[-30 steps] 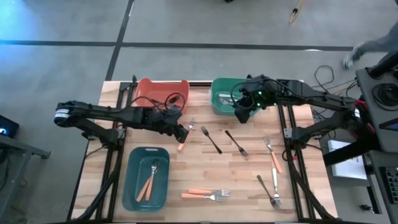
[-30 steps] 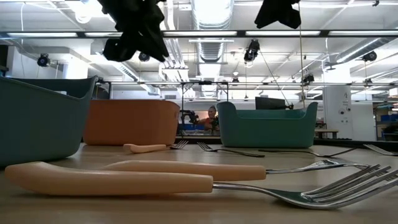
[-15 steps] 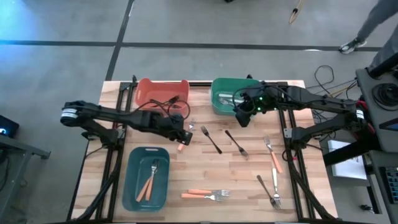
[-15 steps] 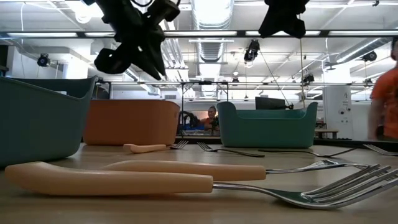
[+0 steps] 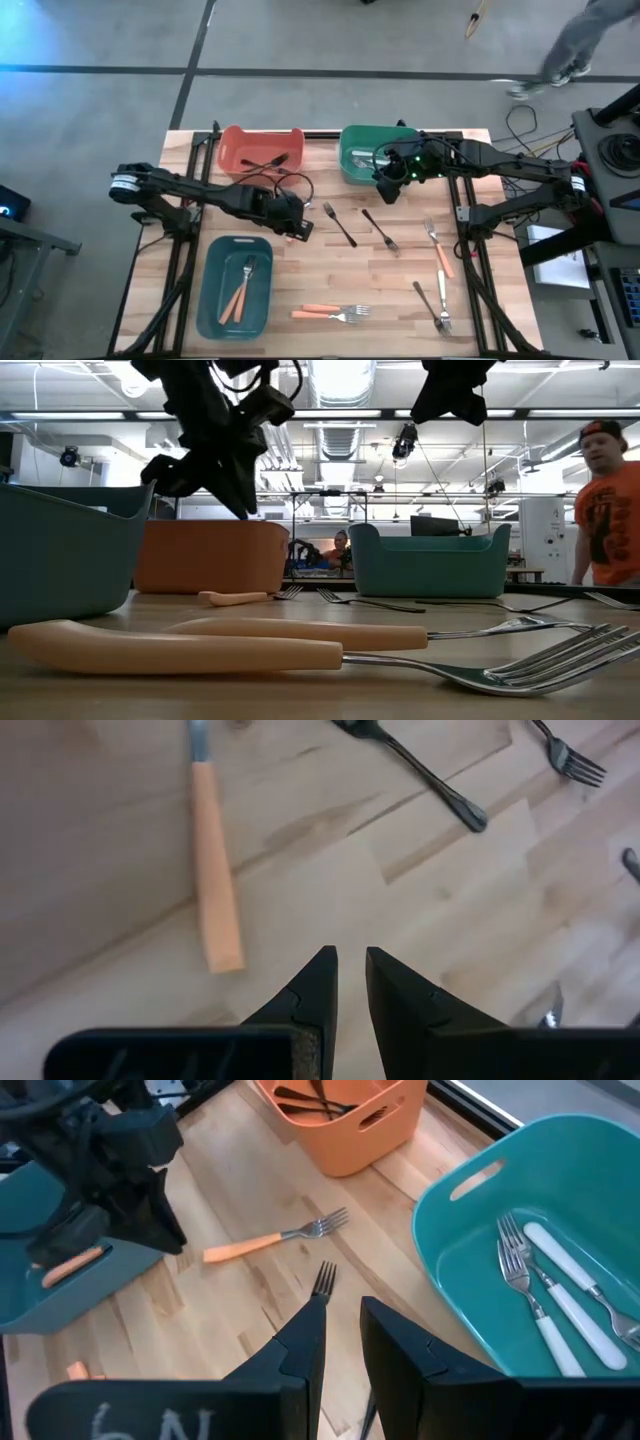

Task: Sort silverware by color (type)
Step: Put the orange fork into the blue-green bin

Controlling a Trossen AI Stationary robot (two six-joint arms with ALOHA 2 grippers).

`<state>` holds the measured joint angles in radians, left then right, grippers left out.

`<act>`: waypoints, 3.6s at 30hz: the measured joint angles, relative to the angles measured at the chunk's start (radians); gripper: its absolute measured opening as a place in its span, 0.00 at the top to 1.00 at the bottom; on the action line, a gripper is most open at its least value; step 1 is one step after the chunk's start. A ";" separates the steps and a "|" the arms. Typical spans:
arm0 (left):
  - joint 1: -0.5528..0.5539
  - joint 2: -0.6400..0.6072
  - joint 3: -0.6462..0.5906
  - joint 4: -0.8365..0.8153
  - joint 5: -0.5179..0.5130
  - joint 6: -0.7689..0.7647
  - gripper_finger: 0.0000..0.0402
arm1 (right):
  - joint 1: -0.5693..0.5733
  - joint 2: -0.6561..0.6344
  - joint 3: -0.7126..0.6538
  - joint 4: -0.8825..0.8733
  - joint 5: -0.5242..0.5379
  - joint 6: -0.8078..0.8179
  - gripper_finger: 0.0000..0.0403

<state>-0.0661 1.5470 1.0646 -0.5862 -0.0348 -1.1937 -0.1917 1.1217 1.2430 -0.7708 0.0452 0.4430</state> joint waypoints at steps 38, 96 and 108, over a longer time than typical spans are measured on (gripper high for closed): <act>0.036 0.345 0.287 -0.335 -0.209 0.269 0.88 | 0.000 0.000 -0.021 -0.001 0.000 -0.016 0.85; 0.048 0.401 0.149 -0.127 -0.196 0.268 0.87 | 0.000 0.000 -0.021 -0.003 0.000 0.002 0.85; 0.048 0.371 0.142 -0.165 -0.178 0.258 0.91 | 0.000 0.000 -0.021 -0.003 0.000 -0.009 0.85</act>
<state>-0.0177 1.9179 1.2069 -0.7515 -0.2124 -0.9356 -0.1921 1.1221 1.2224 -0.7734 0.0456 0.4338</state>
